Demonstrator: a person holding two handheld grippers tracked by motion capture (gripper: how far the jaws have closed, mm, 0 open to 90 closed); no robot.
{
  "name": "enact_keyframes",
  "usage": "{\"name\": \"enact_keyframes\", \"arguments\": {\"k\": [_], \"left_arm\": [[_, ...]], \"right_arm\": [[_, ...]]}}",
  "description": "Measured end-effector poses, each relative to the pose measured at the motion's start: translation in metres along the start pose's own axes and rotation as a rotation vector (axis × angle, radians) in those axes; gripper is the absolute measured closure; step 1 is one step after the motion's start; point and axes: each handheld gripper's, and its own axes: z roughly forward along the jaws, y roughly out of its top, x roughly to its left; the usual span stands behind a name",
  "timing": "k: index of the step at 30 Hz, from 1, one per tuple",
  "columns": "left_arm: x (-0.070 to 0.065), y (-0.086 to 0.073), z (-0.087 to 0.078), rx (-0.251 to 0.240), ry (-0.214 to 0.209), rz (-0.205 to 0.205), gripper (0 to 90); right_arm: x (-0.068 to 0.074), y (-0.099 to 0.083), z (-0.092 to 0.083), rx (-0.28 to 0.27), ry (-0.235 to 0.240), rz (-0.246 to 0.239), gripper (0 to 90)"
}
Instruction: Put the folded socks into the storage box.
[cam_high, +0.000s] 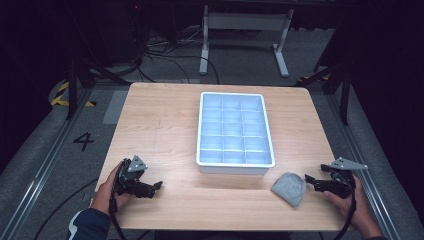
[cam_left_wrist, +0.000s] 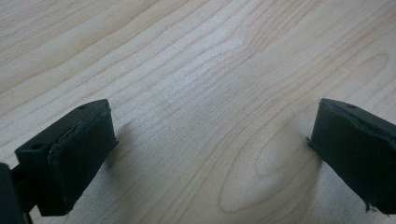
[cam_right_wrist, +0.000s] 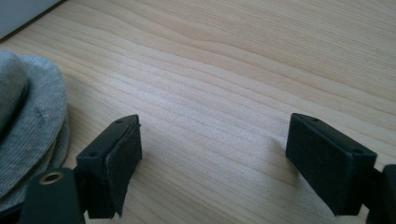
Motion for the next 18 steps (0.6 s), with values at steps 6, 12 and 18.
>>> {"name": "enact_keyframes", "arguments": {"k": [6, 12, 18], "left_arm": [[0.0001, -0.0005, -0.0002, -0.001, 0.000, -0.006, 0.2], [-0.0009, -0.0043, -0.0035, -0.002, 0.004, 0.003, 0.3], [-0.0006, -0.0043, -0.0033, 0.001, -0.008, 0.001, 0.0]], "right_arm": [[0.0002, -0.0002, -0.0002, 0.002, -0.007, 0.007, 17.6], [-0.0005, -0.0005, -0.0003, 0.007, -0.014, 0.011, 15.3], [-0.0037, -0.0033, -0.0033, 0.006, -0.014, 0.010, 15.2]]}}
